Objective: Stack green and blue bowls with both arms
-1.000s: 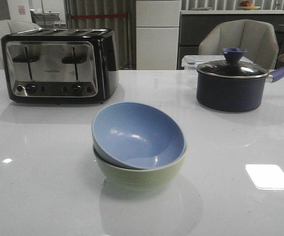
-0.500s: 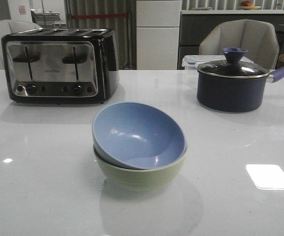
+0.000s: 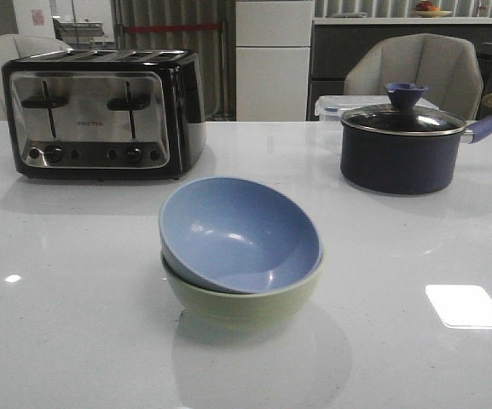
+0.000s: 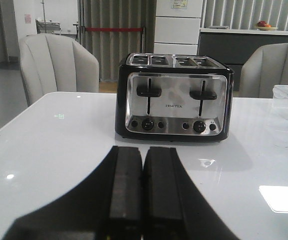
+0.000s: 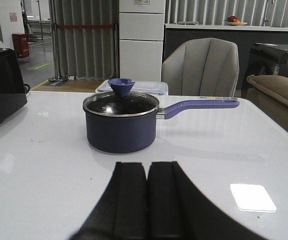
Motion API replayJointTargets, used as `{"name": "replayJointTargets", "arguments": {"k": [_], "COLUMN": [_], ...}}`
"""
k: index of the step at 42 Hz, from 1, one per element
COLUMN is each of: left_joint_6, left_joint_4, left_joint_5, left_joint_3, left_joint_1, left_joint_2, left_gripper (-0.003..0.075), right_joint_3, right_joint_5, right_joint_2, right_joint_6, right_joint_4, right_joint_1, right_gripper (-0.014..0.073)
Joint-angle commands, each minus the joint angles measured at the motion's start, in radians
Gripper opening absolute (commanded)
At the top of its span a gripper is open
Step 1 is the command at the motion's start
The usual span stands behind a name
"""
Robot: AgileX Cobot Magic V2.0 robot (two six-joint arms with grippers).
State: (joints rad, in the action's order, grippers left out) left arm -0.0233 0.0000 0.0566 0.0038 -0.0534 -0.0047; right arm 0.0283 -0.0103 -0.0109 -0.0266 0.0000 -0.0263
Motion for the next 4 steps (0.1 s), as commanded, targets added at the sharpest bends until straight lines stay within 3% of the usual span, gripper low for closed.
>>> {"name": "replayJointTargets", "arguments": {"k": [1,4], "left_joint_6": [-0.006,-0.006], "left_joint_4": [-0.005,-0.005], "left_joint_5": [-0.085,-0.085], "left_joint_3": [0.004,0.004], "left_joint_1": [-0.008,-0.008], "left_joint_2": [-0.020,-0.020], "left_gripper": [0.0093,0.0093], "right_joint_3": [-0.004,-0.004], "right_joint_5": [0.093,0.093], "right_joint_2": [-0.019,-0.019], "right_joint_6": [-0.002,-0.002], "right_joint_4": [-0.011,-0.011], "right_joint_1": [-0.001,-0.001], "right_gripper": [0.0055,0.0055]}}
